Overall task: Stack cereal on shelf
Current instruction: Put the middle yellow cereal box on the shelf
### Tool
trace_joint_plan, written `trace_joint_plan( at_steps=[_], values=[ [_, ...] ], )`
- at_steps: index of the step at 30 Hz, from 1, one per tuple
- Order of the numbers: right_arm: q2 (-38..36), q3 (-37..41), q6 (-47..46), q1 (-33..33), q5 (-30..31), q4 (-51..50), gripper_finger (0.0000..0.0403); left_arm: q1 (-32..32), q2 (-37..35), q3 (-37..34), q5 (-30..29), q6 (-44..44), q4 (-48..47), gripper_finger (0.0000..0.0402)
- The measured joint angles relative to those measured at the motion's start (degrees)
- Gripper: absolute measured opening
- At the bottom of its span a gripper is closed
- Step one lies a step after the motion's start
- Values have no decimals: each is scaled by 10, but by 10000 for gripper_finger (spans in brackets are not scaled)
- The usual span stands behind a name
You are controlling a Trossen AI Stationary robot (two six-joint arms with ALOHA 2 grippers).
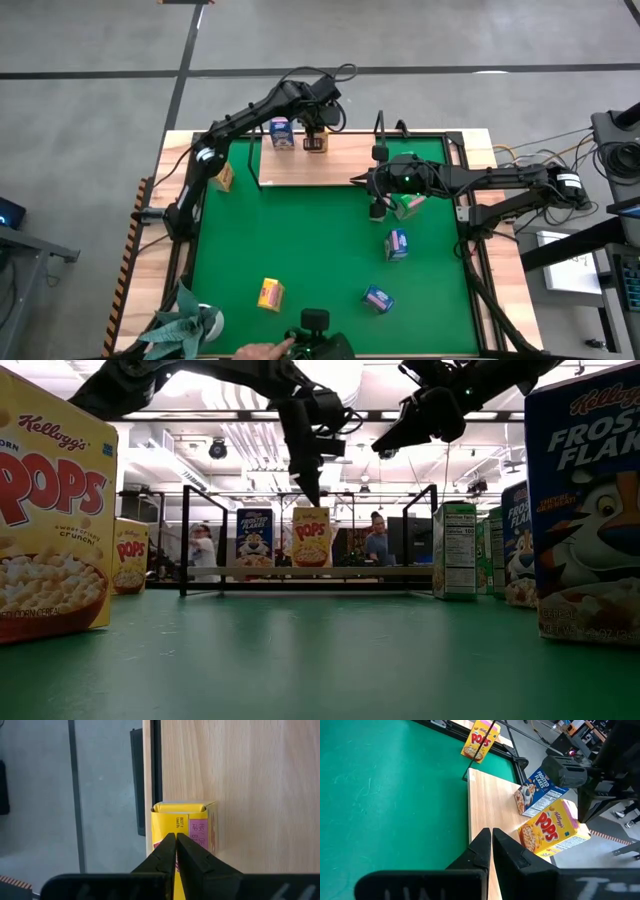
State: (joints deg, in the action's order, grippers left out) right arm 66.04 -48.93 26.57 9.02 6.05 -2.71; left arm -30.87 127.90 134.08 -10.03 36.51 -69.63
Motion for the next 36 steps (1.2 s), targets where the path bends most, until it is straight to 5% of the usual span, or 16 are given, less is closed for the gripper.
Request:
trace_joint_plan(
  at_steps=[36],
  values=[
    [0,0,-47,0,0,-50,9,77,-46,-11,81,-145,14,0]
  ],
)
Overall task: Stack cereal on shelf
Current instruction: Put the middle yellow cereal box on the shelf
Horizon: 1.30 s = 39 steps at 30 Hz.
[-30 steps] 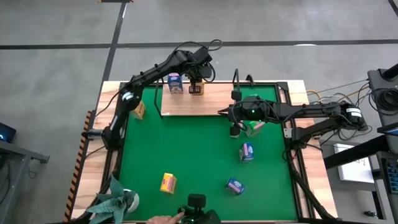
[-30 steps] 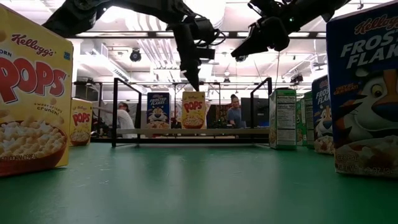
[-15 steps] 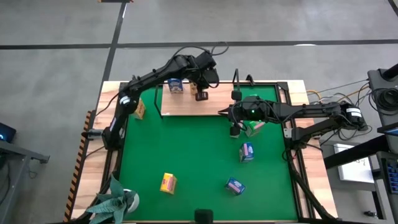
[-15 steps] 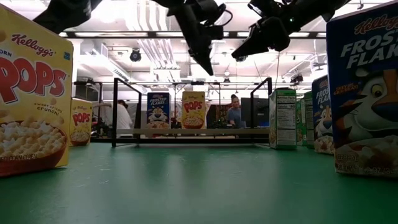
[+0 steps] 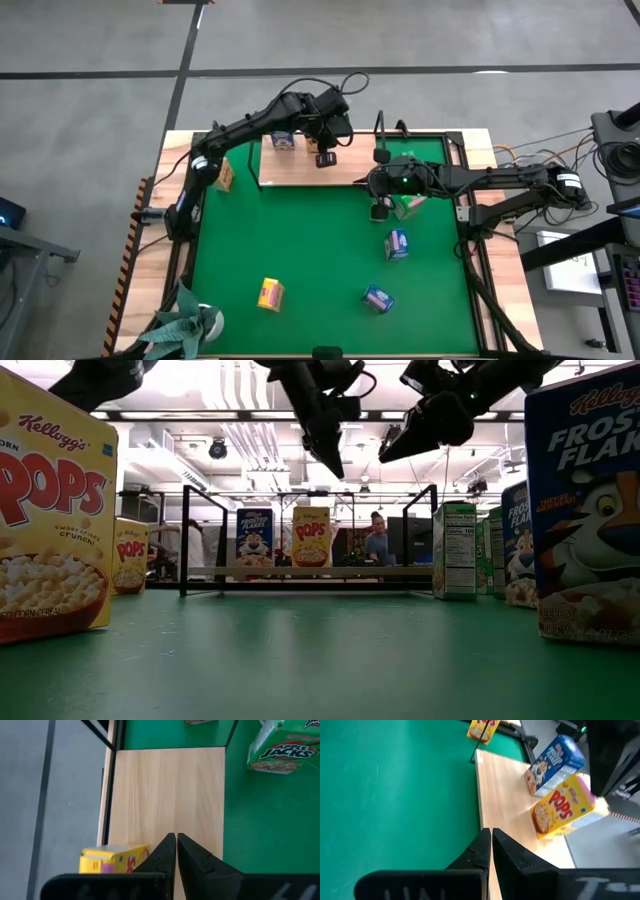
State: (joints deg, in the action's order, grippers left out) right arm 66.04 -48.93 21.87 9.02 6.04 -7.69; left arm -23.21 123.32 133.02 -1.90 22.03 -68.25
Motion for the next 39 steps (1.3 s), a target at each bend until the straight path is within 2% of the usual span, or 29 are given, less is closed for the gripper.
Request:
trace_joint_plan(
  at_steps=[5,12,16,20,23,39],
  values=[
    [0,0,-29,0,0,-28,9,-2,-51,-66,1,-10,23,0],
    [0,0,-62,-1,0,-29,9,-9,-159,-279,-10,-5,198,0],
    [0,0,-69,-3,0,-29,9,-9,-208,-393,-50,-7,288,0],
    [0,0,-69,-3,0,-28,9,-11,-233,-469,-112,-13,340,0],
    [0,0,-68,-3,0,-27,9,-13,-238,-495,-140,-16,360,0],
    [0,0,-44,-3,0,-23,9,-20,-212,-510,-142,-67,393,0]
  ],
)
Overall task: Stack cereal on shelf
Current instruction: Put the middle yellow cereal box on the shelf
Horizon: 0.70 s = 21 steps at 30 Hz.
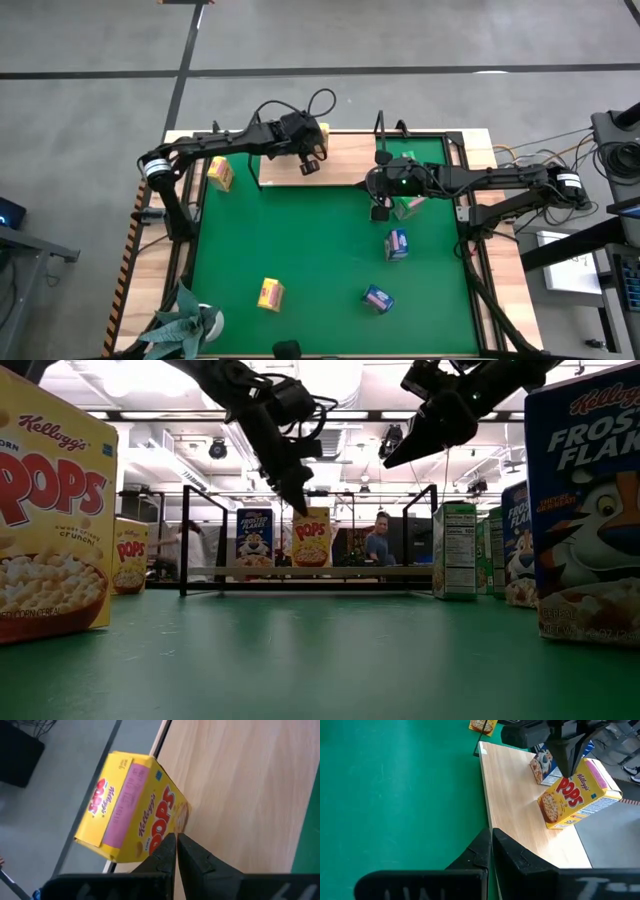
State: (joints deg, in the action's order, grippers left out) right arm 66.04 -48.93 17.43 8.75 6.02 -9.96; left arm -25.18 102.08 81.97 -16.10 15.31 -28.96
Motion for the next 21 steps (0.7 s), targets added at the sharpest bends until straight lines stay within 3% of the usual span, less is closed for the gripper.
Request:
trace_joint_plan(
  at_steps=[21],
  values=[
    [0,0,13,0,0,5,9,-24,0,-3,0,11,32,0]
  ],
)
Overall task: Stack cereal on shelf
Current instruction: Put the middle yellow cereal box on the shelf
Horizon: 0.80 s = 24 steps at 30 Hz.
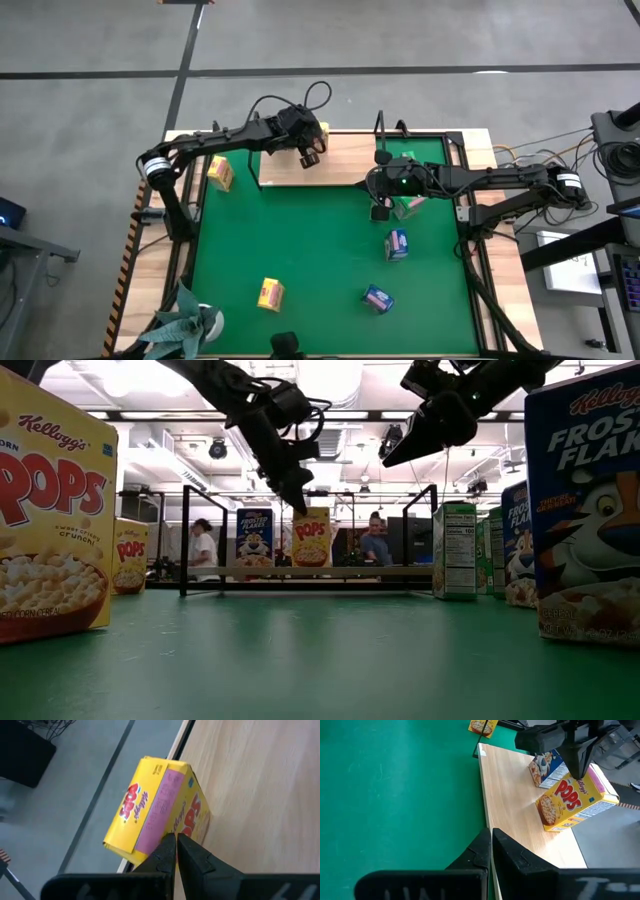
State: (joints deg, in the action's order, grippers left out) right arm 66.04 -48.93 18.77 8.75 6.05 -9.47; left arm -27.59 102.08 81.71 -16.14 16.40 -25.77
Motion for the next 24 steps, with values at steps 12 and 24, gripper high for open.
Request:
trace_joint_plan(
  at_steps=[12,24],
  values=[
    [0,0,-1,0,0,0,9,8,0,-6,22,6,8,0],
    [0,0,0,0,0,3,9,3,1,-35,17,-1,64,0]
  ],
)
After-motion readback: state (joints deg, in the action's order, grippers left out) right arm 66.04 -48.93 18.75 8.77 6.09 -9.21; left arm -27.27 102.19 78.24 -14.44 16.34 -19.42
